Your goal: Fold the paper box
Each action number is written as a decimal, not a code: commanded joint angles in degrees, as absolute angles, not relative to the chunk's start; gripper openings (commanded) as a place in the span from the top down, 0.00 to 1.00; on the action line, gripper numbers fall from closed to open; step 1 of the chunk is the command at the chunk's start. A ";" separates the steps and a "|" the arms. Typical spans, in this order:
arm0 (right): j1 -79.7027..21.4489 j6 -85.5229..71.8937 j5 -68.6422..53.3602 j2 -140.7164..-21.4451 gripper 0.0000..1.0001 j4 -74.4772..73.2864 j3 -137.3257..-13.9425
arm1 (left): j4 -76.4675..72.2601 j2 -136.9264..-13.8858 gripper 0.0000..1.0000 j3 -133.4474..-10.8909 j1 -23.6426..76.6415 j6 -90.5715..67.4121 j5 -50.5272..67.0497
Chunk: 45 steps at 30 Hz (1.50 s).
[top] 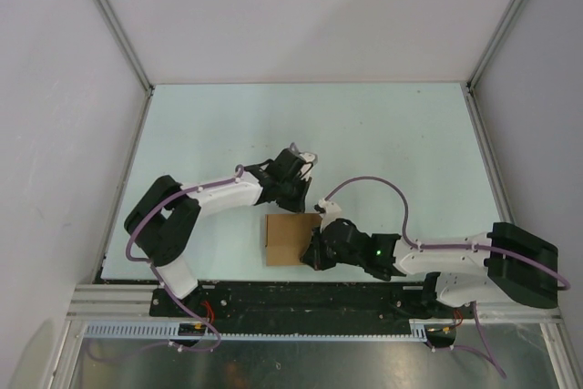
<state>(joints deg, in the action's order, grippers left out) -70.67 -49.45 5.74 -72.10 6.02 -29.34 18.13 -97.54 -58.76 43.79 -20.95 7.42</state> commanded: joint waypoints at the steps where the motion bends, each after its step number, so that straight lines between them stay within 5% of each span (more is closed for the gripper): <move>1: -70.75 -49.75 7.03 -73.65 1.00 8.53 -31.38 | 17.14 -96.94 1.00 -57.66 43.68 -21.27 8.35; 45: -71.63 -47.64 15.90 -78.66 1.00 6.86 -31.29 | 16.35 -95.01 1.00 -50.19 45.44 -24.26 10.63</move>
